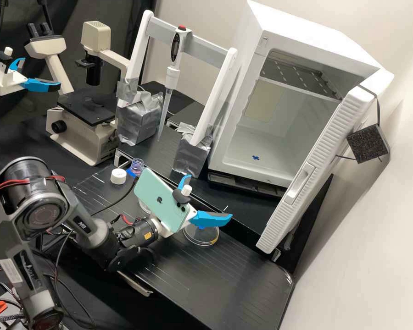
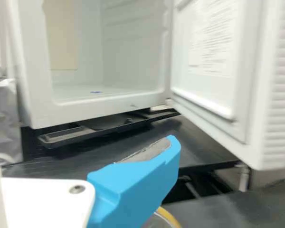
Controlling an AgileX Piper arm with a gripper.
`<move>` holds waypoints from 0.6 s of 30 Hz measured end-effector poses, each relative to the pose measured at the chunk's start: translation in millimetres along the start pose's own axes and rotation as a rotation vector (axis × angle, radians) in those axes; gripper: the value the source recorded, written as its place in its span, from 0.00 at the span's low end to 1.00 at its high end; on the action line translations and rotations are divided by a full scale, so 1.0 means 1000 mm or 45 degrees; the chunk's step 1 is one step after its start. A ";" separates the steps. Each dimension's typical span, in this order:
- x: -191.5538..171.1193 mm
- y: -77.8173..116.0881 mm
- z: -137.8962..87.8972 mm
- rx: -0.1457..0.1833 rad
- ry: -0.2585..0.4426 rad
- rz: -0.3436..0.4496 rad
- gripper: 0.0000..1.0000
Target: Close the lid
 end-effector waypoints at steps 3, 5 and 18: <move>-0.008 0.000 0.006 -0.013 -0.022 -0.021 1.00; -0.011 0.000 0.009 -0.023 -0.031 -0.030 1.00; -0.021 0.002 0.029 -0.040 -0.136 -0.046 1.00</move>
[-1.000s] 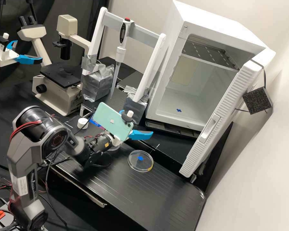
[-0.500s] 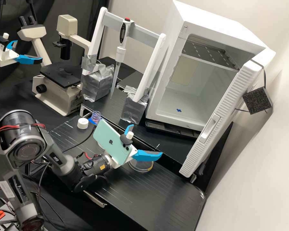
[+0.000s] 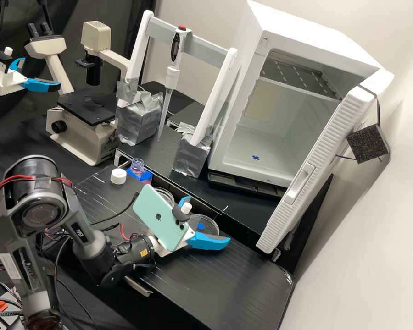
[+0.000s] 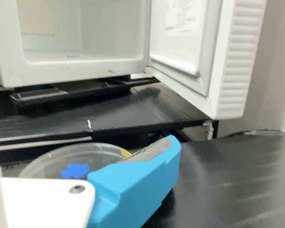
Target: Close the lid
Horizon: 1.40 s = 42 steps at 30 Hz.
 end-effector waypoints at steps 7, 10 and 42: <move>-0.009 -0.002 0.006 -0.010 -0.024 -0.025 1.00; -0.010 -0.002 0.008 -0.012 -0.020 -0.027 1.00; -0.010 -0.004 0.009 0.005 0.022 -0.021 0.00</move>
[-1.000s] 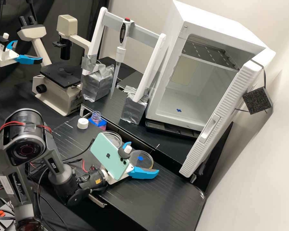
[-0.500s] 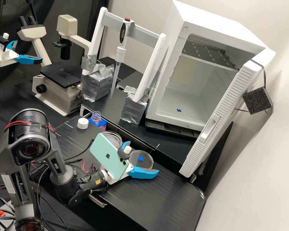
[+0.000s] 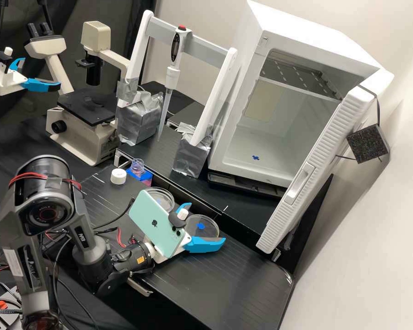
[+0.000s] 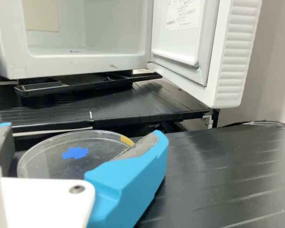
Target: Close the lid
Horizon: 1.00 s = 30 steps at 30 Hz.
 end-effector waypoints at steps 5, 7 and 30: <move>0.000 0.000 0.000 0.000 0.000 0.000 0.00; 0.000 0.000 0.000 0.000 0.000 0.000 0.00; -0.018 0.018 -0.014 0.124 0.066 0.019 0.00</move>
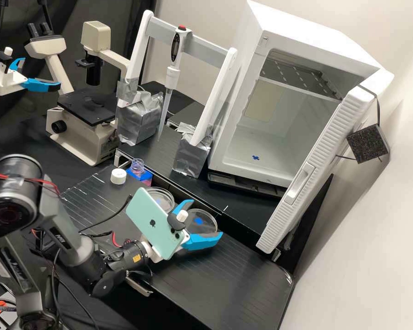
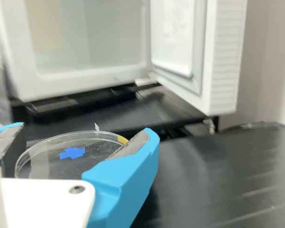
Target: Close the lid
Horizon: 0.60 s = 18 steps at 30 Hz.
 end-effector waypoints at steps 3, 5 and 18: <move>-0.006 -0.001 -0.011 0.031 0.075 -0.020 0.00; -0.011 -0.003 -0.018 0.033 0.116 -0.040 0.00; -0.017 -0.033 -0.047 -0.041 0.336 -0.207 0.00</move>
